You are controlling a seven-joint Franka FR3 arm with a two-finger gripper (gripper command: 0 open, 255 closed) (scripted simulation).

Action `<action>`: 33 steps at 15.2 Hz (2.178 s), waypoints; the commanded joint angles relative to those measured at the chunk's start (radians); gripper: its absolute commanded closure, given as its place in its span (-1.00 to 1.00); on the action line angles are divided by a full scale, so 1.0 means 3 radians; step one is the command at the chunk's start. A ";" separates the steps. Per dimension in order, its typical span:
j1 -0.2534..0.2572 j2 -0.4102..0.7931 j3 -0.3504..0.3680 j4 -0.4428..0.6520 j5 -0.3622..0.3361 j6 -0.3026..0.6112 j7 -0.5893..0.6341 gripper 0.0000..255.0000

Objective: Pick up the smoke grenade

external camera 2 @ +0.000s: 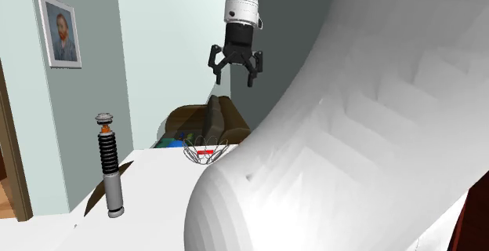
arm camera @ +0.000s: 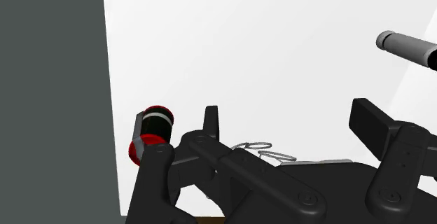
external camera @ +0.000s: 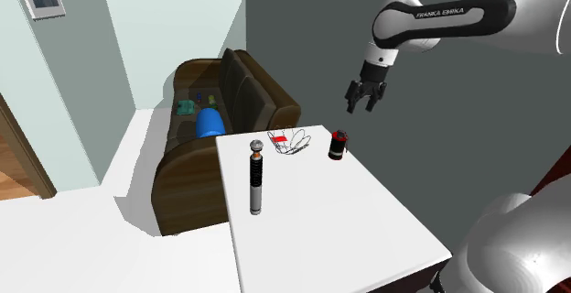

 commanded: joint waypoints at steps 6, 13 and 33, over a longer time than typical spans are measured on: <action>-0.0066 0.0885 -0.0302 0.0527 0.0270 0.0121 -0.0434 -1.00; -0.0282 0.1877 -0.0456 0.1297 0.0670 0.0035 -0.0863 -1.00; -0.1027 0.3928 -0.0307 0.3316 0.1234 -0.0380 -0.1195 -1.00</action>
